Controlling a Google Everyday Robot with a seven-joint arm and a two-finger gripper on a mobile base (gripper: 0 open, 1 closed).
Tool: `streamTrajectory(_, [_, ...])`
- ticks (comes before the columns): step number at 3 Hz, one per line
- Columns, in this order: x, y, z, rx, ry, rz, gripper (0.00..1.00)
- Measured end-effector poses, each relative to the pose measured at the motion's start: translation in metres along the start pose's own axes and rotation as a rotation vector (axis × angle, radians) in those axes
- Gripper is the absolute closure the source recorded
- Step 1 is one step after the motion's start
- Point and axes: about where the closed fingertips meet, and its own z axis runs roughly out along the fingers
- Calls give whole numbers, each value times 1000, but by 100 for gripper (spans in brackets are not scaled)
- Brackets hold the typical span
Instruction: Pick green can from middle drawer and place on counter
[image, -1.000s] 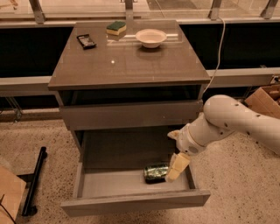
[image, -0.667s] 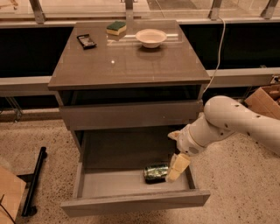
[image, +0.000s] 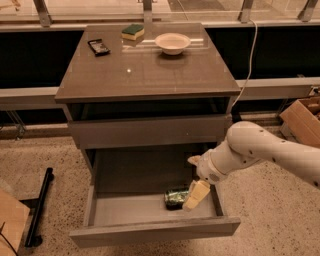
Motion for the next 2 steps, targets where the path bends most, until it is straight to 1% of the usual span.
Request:
streamTrajectory(1, [11, -17, 28, 5, -70, 22, 0])
streamTrajectory(2, [24, -34, 55, 4, -121, 43, 0])
